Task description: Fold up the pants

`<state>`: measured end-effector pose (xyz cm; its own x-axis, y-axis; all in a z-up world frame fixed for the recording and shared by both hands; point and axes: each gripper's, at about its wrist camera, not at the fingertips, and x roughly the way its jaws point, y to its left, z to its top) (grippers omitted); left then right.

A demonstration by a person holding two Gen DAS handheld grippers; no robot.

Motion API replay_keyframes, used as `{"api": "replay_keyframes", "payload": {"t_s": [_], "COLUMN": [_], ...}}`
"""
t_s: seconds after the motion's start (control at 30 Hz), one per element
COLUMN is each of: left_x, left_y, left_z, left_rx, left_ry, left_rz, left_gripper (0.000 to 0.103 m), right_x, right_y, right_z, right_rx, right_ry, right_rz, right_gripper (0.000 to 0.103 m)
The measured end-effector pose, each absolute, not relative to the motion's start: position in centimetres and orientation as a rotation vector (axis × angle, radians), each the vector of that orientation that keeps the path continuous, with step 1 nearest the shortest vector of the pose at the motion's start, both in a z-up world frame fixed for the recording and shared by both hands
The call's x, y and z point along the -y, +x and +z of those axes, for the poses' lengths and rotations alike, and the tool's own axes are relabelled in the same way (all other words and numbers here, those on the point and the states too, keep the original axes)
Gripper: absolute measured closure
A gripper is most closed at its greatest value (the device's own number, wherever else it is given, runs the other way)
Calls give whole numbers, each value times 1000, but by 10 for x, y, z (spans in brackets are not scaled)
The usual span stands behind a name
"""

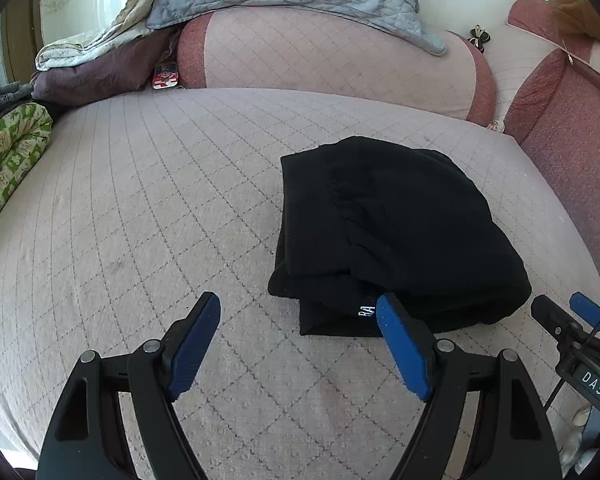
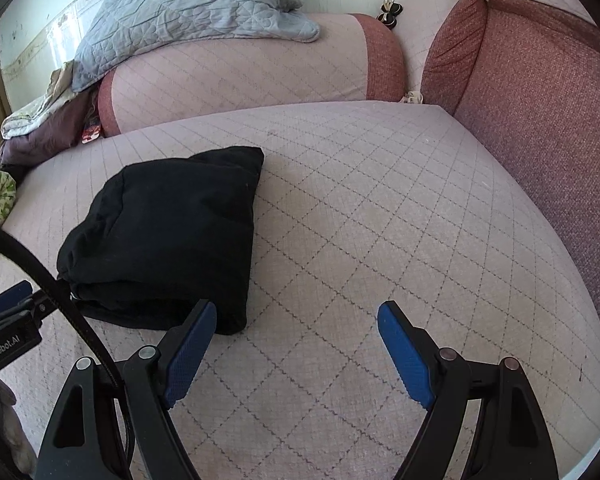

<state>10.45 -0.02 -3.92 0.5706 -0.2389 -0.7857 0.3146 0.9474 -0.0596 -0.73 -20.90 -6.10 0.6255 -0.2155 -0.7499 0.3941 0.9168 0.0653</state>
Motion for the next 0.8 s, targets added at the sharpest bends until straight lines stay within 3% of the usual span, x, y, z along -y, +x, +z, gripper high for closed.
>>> {"api": "replay_keyframes", "payload": {"t_s": [0.8], "left_x": [1], "left_y": [105], "left_z": [-47], "left_rx": [-923], "left_ry": [108], "left_rz": [-326], "left_gripper": [23], "right_x": [204], "right_y": [-3], "right_z": [-73], "right_rx": [-884], "right_ry": [195], "right_rz": [-388], "right_gripper": [16]}}
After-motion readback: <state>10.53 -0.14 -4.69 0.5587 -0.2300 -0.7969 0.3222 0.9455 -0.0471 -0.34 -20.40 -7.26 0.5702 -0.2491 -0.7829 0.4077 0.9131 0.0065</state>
